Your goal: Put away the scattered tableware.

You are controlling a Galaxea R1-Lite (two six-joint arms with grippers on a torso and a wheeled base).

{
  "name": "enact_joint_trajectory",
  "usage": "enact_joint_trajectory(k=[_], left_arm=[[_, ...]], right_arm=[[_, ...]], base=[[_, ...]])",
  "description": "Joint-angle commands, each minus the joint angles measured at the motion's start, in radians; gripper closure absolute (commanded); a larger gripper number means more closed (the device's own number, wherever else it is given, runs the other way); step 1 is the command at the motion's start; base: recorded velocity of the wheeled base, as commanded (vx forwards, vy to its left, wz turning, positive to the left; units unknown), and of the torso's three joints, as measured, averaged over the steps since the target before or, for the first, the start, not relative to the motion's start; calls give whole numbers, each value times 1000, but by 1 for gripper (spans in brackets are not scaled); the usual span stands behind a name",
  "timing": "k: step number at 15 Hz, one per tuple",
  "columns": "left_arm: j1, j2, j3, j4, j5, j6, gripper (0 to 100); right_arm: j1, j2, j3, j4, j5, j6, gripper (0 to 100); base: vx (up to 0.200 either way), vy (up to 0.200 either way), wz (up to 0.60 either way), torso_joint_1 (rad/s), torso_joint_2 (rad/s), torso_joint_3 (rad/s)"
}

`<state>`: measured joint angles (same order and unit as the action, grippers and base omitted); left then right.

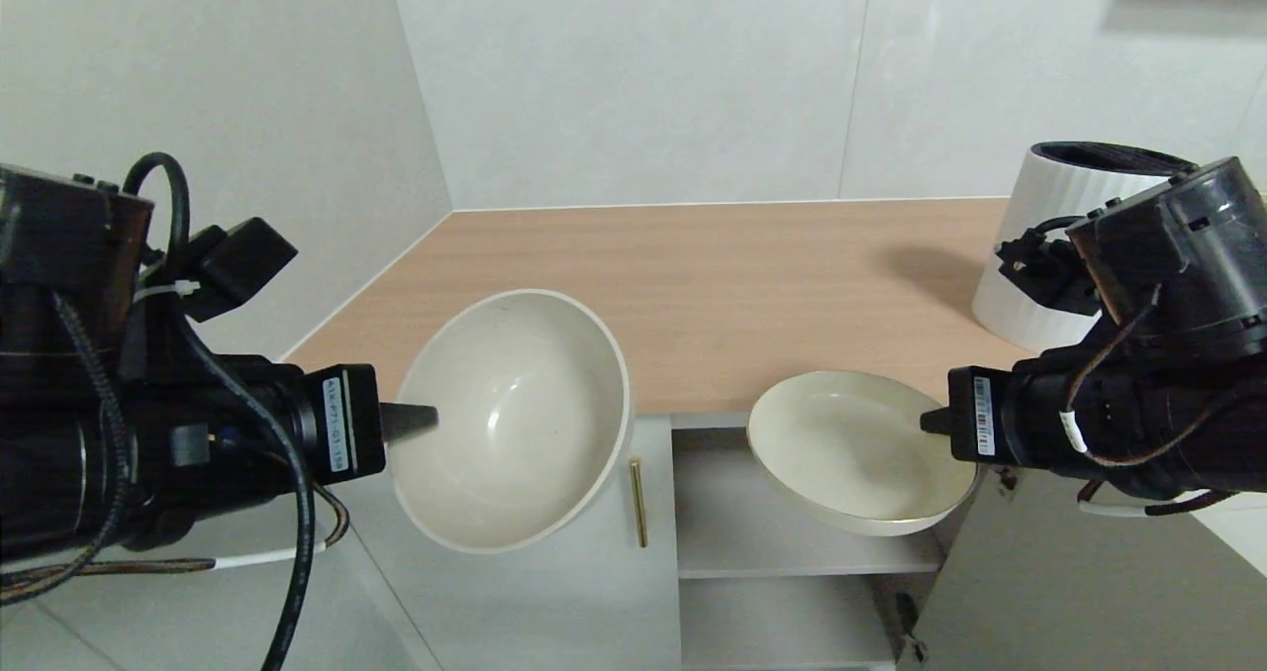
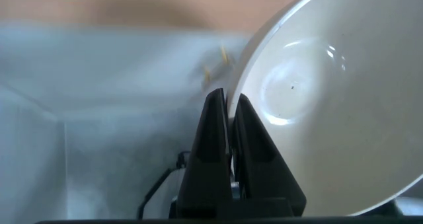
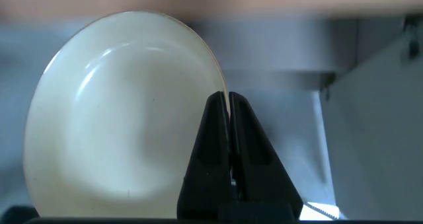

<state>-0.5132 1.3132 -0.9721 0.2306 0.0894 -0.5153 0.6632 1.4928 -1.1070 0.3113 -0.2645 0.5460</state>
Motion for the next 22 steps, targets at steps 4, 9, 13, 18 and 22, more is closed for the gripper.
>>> enact_joint_trajectory(k=[4,9,13,18,22], left_arm=[[1,14,10,-1,0,0,100],[1,29,10,-1,-2,0,100],[1,47,13,-1,-20,0,100],[1,54,15,-1,-23,-2,100],[1,61,15,-1,-23,-2,100]], right_arm=[[4,-46,41,-1,-4,-3,100],[6,-42,42,-3,-29,-4,100],[21,-40,44,-3,-33,-6,100],[42,-17,56,-3,-48,-4,100],[42,12,56,-3,-48,0,100]], base=[[0,0,0,0,0,0],[0,0,0,0,0,0],[0,0,0,-43,133,82],[0,0,0,-132,435,293],[0,0,0,-112,454,342]])
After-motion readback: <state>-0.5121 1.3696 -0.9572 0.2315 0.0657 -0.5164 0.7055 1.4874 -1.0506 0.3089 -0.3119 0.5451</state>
